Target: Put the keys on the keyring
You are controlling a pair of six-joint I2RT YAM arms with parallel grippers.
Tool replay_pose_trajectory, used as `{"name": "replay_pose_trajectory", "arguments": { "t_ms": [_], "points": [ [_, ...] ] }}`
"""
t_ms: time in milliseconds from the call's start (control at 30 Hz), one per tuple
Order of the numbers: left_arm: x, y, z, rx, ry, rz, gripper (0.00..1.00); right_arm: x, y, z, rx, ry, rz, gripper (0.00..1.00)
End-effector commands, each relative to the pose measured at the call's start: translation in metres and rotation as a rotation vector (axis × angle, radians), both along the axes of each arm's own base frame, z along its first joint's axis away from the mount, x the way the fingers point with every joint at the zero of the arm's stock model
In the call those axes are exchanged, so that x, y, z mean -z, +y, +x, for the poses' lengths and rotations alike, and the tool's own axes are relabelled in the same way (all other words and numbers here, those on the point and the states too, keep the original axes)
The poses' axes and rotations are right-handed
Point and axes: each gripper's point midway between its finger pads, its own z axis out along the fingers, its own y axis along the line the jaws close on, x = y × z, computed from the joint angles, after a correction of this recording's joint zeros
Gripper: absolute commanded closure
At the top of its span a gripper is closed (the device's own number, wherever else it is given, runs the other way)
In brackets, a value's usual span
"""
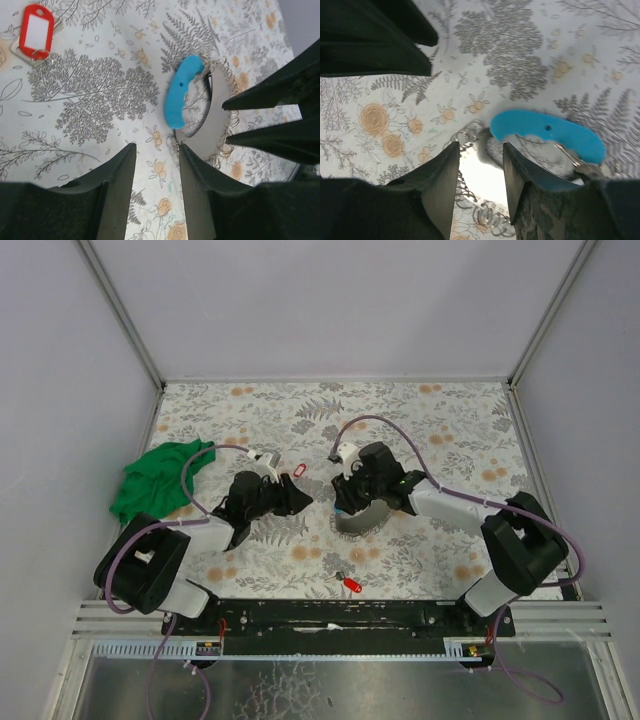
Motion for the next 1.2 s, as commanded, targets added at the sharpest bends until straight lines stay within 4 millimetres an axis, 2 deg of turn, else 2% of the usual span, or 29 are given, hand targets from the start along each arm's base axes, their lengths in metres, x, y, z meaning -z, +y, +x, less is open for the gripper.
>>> {"name": "replay_pose_trajectory", "arguments": {
  "t_ms": [0,100,167,567,800,1033,1167],
  "points": [
    [0.014,0.011,0.0,-0.013,0.0,0.066,0.61,-0.001,0.021,-0.007,-0.096,-0.016,-0.058,0.53],
    [0.022,0.016,-0.002,-0.02,0.012,0.07,0.61,0.004,0.027,-0.006,-0.088,-0.018,-0.109,0.53],
    [0.024,0.018,-0.003,-0.022,0.013,0.073,0.61,0.015,0.032,-0.008,-0.085,-0.002,-0.156,0.54],
    [0.026,0.021,-0.006,-0.013,-0.002,0.084,0.61,0.043,0.05,-0.011,-0.042,-0.007,-0.364,0.59],
    [0.028,0.021,-0.007,-0.008,-0.005,0.087,0.61,0.05,0.045,-0.008,-0.017,-0.046,-0.487,0.64],
    [0.027,0.021,-0.008,-0.005,-0.008,0.086,0.61,0.055,0.042,-0.011,-0.015,-0.043,-0.54,0.67],
    [0.027,0.023,-0.008,-0.012,-0.013,0.088,0.61,0.058,0.038,-0.012,-0.01,-0.036,-0.573,0.72]
  ]
}}
